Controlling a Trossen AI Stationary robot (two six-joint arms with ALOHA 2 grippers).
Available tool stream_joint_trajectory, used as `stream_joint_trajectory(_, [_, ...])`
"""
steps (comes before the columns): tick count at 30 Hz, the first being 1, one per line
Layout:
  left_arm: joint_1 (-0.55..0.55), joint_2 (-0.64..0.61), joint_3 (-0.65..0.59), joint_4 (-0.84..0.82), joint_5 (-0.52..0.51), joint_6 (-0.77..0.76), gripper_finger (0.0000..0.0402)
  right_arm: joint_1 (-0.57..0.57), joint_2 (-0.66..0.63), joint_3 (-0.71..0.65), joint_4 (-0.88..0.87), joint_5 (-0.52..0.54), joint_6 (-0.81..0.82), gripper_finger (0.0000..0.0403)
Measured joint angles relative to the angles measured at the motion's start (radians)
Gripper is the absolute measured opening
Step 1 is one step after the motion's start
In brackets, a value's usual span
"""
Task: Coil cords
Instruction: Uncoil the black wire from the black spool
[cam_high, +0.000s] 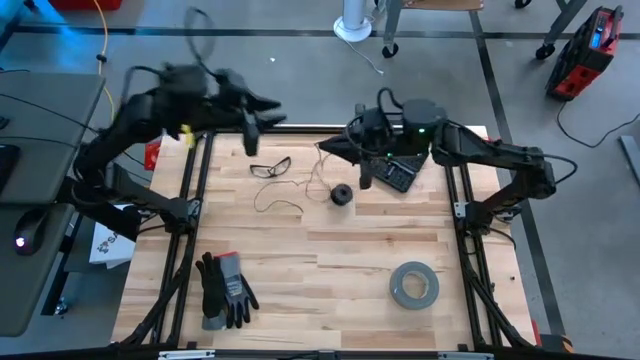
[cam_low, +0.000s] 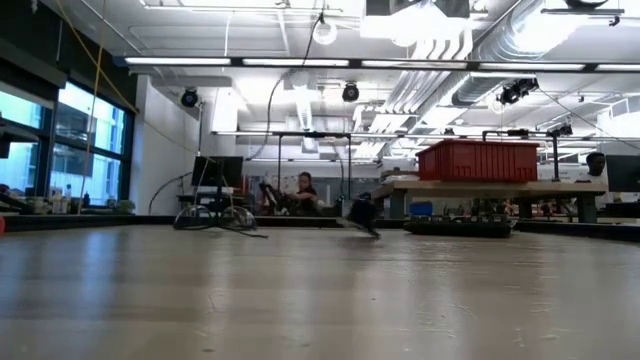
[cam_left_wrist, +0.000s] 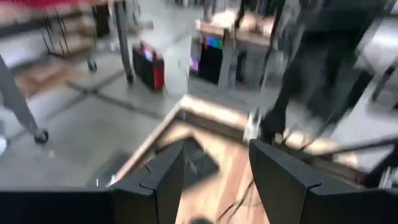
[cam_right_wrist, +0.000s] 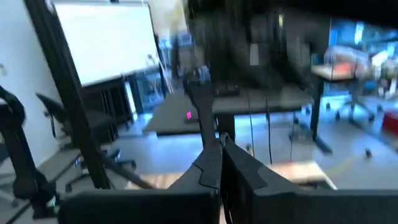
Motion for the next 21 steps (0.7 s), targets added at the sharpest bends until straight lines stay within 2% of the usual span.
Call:
stream_joint_trajectory(4, [-0.034,-0.028,-0.18,0.074,0.011,-0.047,0.0172,0.01,-0.012,0.06,0.059,-0.022,-0.016,0.0])
stream_joint_trajectory(8, [-0.06,-0.094,-0.391,0.231,0.012,-0.118,0.0172,0.035,-0.006,0.209,-0.012,-0.027,-0.086,0.0])
stream_joint_trajectory(12, [-0.057,-0.154,-0.543,0.35,-0.007,-0.189,0.0172,0.05,0.011,0.386,-0.129,-0.028,-0.149,0.0])
stream_joint_trajectory(16, [-0.05,-0.175,-0.617,0.401,-0.003,-0.229,0.0172,0.05,0.028,0.554,-0.183,-0.027,-0.186,0.0])
stream_joint_trajectory(21, [-0.05,-0.169,-0.622,0.415,0.002,-0.202,0.0172,0.047,0.062,0.728,-0.262,-0.027,-0.242,0.0])
